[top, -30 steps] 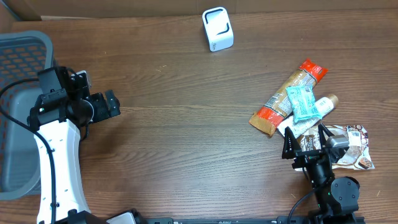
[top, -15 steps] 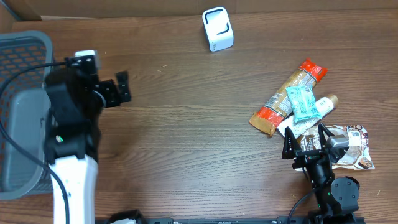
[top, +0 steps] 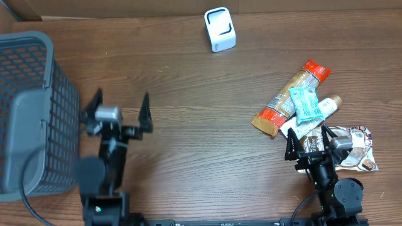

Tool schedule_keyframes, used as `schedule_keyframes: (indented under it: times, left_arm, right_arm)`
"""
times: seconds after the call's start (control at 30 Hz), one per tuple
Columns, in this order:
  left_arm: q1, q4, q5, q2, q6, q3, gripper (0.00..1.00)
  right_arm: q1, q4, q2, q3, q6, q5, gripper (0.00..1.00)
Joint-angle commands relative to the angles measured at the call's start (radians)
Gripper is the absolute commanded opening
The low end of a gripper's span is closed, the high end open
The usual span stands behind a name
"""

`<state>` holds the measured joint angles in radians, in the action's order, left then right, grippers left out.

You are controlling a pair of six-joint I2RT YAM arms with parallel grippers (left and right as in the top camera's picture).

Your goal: Scan the item barcode

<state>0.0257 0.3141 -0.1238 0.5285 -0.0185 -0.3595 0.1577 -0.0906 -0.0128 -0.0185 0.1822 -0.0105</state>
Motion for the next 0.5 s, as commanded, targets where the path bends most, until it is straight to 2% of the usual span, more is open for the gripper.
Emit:
schedule_keyframes:
  times: [0.0, 0.27, 0.47]
  left_arm:
    - [-0.007, 0.046, 0.0, -0.111, 0.016, 0.126, 1.0]
    - [-0.007, 0.053, 0.0, -0.357, 0.016, 0.328, 1.0]
    - [-0.007, -0.03, 0.004, -0.476, 0.02, 0.355, 1.0]
  right_arm:
    - [0.005, 0.006, 0.01, 0.011, -0.008, 0.01, 1.0]
    - [0.005, 0.006, 0.01, 0.011, -0.008, 0.01, 1.0]
    - [0.005, 0.006, 0.01, 0.011, -0.008, 0.01, 1.0]
